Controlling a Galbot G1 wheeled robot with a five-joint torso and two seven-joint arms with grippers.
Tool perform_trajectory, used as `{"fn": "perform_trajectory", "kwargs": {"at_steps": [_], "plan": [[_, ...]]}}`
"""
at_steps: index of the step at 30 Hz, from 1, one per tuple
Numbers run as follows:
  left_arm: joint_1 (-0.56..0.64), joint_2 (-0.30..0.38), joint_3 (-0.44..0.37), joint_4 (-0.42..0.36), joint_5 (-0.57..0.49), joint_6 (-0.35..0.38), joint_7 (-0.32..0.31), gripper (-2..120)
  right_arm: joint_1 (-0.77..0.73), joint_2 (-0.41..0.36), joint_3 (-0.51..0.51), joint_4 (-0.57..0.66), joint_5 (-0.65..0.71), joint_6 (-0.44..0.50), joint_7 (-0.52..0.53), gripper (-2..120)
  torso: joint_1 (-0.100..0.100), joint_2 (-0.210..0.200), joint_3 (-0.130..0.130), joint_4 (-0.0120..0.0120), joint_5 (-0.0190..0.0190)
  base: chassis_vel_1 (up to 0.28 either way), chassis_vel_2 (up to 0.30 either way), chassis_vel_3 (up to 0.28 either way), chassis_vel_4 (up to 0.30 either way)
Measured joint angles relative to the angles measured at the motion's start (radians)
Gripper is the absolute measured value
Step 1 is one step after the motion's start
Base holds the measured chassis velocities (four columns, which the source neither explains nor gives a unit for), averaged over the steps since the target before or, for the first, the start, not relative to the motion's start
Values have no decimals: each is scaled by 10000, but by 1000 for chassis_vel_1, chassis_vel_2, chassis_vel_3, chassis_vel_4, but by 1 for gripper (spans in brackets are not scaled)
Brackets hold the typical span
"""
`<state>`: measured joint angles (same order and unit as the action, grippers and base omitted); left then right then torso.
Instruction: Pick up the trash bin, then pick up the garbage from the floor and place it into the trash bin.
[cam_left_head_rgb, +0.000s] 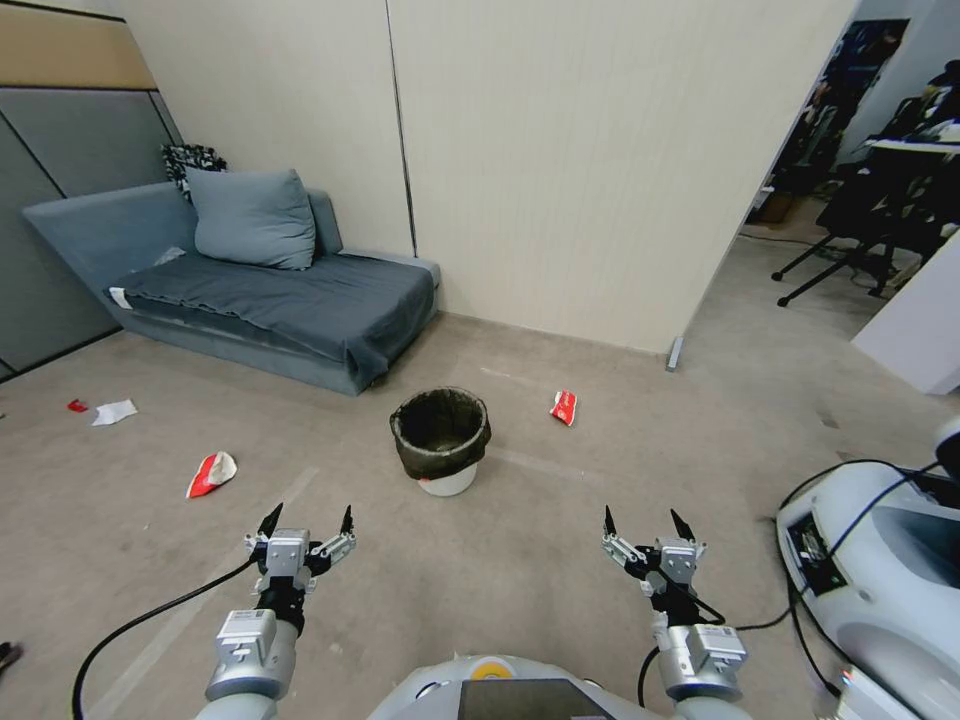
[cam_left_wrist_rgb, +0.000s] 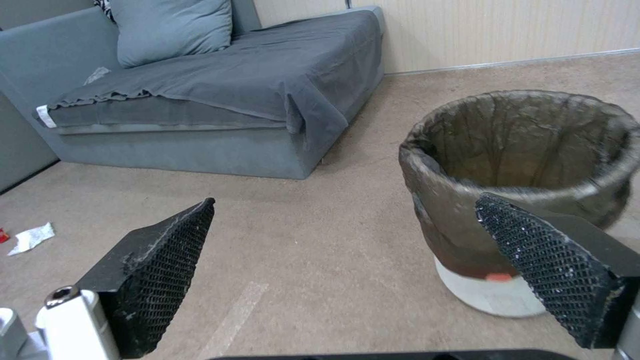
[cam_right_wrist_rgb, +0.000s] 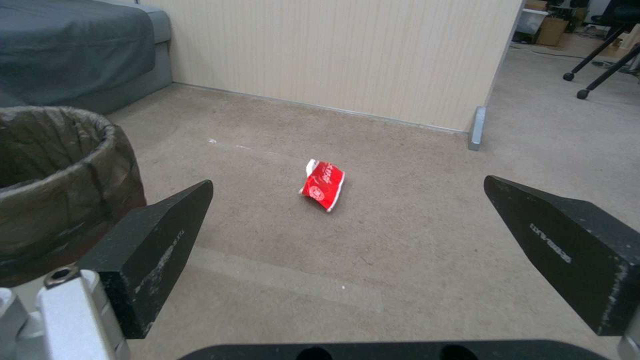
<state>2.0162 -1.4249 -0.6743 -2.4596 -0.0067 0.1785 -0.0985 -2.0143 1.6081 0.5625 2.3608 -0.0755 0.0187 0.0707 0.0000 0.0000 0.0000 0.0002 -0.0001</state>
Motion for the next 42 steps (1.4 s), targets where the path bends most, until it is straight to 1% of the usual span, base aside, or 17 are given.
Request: {"fn": "perform_trajectory", "kwargs": {"at_steps": [3,13,17,26,30,31,34,42], "plan": [[-3,-5,-22,-1,-5,-2,-2,100,2,0,-1,-15,-12,40,-5,100,0,0,0,-4,0,-149,142,145,-150],[-20,-55,-29,2,-5,-2,-1,100,16,0,0,-22,-17,70,-8,100,0,0,0,1,1,-152,145,156,-142],[-22,-63,-31,13,-1,-2,2,100,22,0,0,-27,-17,78,-8,100,-1,0,-1,-4,-1,-156,142,143,-174],[-38,-64,-28,42,3,-4,8,100,35,0,0,-34,-17,91,-9,100,0,0,-1,2,2,-150,156,161,-151],[-42,-62,-19,68,3,-10,11,100,36,0,1,-37,-18,92,-9,100,0,0,-1,-4,-1,-172,149,158,-168],[-44,-62,-18,76,3,-15,13,100,37,0,1,-38,-18,92,-9,100,0,0,0,-3,5,-163,155,135,-154],[-45,-61,-12,91,3,-19,14,100,38,0,1,-38,-18,92,-9,100,0,0,0,-2,-1,-160,147,138,-151],[-67,7,2,124,-41,-23,36,100,42,0,-3,-43,-19,103,-9,100,0,0,0,0,1,-52,83,59,-66]]}}
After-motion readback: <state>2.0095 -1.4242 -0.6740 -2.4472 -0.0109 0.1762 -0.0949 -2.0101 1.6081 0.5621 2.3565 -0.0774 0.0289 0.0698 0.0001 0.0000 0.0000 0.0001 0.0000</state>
